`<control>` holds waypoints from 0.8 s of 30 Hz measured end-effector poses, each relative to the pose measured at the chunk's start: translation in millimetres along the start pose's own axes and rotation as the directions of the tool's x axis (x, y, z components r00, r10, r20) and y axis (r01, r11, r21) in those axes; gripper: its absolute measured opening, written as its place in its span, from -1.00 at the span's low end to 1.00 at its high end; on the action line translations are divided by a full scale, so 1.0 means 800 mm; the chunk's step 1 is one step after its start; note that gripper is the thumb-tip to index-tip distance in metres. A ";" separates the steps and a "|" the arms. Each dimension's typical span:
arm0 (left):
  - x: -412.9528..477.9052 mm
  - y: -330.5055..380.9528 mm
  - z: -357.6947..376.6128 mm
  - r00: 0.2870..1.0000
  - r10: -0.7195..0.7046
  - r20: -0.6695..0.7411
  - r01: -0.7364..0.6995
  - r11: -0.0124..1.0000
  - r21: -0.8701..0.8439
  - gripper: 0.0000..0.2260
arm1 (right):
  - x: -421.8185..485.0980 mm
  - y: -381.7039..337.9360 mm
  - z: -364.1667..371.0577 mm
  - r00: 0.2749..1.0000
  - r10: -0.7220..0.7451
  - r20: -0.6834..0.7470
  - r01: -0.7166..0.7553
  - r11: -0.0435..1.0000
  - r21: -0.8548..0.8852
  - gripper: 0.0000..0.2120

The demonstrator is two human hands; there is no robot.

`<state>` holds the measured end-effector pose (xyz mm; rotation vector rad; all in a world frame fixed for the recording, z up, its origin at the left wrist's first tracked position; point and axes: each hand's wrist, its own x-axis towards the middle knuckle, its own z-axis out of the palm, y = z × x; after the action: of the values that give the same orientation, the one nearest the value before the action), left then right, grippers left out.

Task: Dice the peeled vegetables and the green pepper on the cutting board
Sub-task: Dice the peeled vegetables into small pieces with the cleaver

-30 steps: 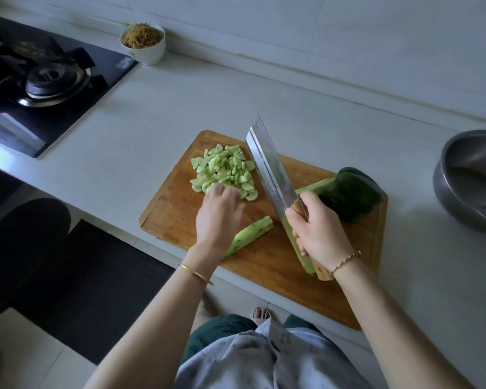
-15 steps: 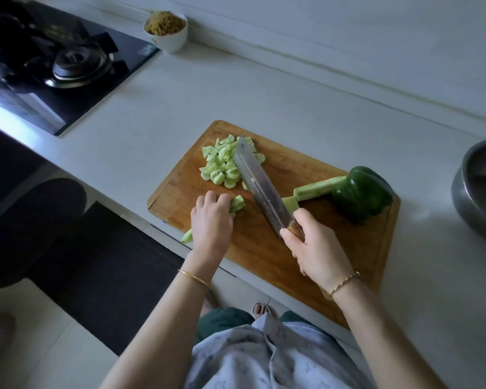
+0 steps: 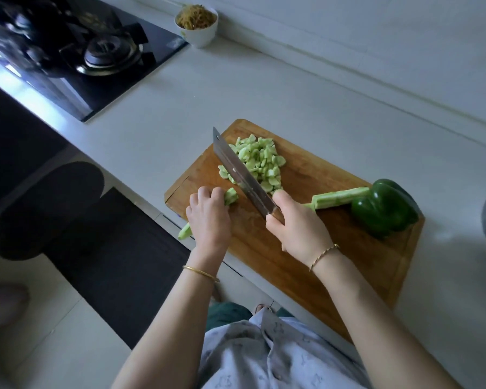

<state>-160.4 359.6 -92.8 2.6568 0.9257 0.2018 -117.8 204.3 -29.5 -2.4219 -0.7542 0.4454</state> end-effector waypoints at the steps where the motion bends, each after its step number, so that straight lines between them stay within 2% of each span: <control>1: 0.004 -0.003 -0.001 1.000 -0.001 -0.006 0.001 1.000 0.009 -0.80 | 0.008 -0.004 0.000 1.000 0.001 0.007 -0.001 1.000 -0.001 -0.88; 9: 0.051 -0.034 -0.012 0.998 0.056 -0.003 -0.056 0.996 0.066 -0.83 | 0.065 -0.042 0.015 0.998 0.040 -0.047 -0.035 0.995 0.098 -0.82; 19: 0.095 -0.062 -0.024 0.953 0.253 0.168 -0.243 0.967 -0.081 -0.78 | 0.089 -0.069 0.041 0.983 0.166 -0.081 -0.155 0.980 0.128 -0.86; 24: 0.100 -0.074 -0.025 0.927 0.316 0.201 -0.288 0.945 -0.156 -0.77 | 0.091 -0.087 0.056 0.946 0.288 -0.147 -0.263 0.950 0.169 -0.82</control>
<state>-136.7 458.6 -91.8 2.6243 0.4153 0.0255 -109.7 314.3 -34.0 -2.3952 -0.2973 0.3804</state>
